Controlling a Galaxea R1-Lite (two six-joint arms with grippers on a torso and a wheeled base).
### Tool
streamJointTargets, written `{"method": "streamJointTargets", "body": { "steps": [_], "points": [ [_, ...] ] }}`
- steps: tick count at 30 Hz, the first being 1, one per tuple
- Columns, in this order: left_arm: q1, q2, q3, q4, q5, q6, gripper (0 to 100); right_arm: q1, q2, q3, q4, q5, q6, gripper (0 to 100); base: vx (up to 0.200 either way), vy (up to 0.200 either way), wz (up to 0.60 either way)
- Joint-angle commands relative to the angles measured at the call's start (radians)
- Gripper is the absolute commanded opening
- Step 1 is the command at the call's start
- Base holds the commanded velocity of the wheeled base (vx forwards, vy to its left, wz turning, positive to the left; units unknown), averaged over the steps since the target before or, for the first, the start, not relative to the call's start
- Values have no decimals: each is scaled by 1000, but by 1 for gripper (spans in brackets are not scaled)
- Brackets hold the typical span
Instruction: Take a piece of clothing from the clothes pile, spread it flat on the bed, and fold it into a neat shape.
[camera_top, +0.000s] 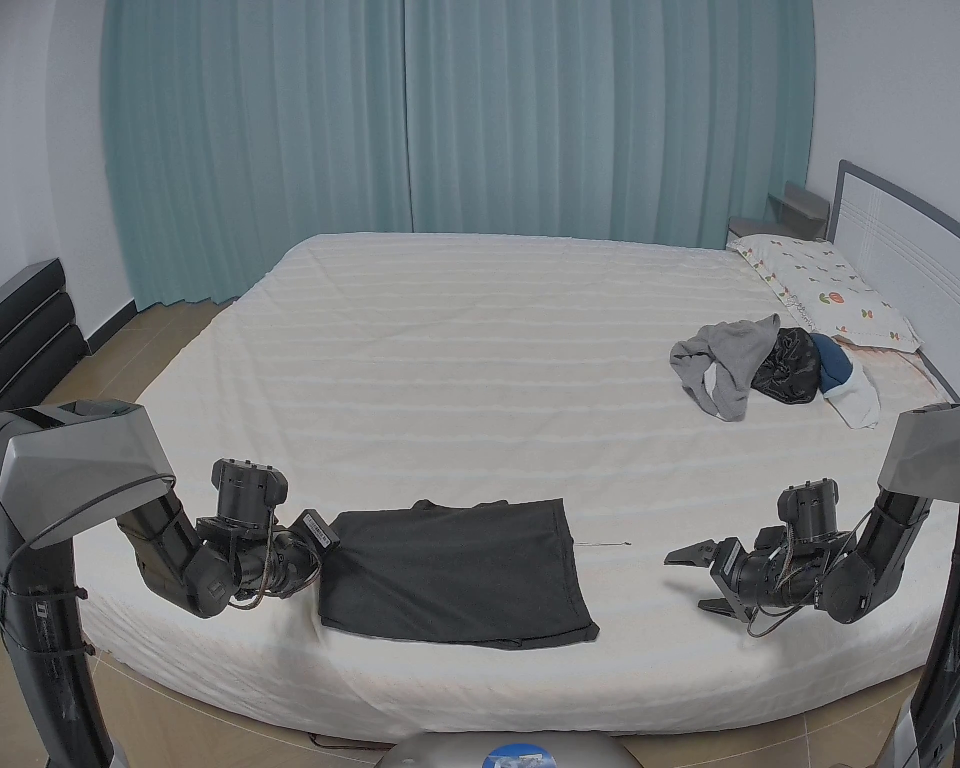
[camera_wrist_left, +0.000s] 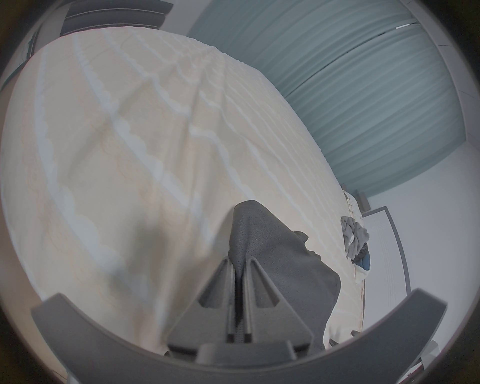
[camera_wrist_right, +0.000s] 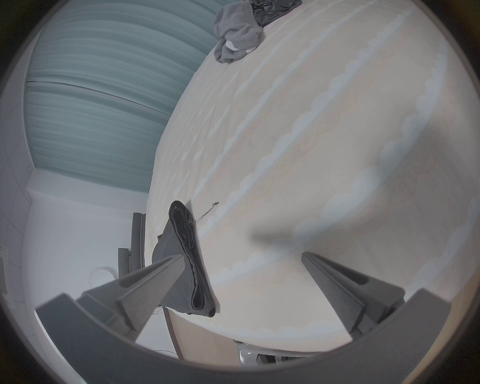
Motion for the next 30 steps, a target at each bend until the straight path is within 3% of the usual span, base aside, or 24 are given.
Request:
{"method": "streamJointTargets", "body": {
  "steps": [1,18,19,26,30],
  "points": [
    [0,-7,0,0,0,-3,0,1,1,0,0,0,0,100,0,200,0],
    [-17,6,25,-6,0,-2,0,21,-13,7,-2,-1,-3,100,0,24,0],
    [-17,6,25,-6,0,-3,100,24,-16,10,-2,-3,-3,100,0,0,0],
    [-15,-2,25,-3,0,-5,100,30,-51,26,-14,-6,-5,100,0,0,0],
    [3,-25,25,2,2,-20,100,41,-80,69,-66,-55,-11,100,0,0,0]
  ]
}}
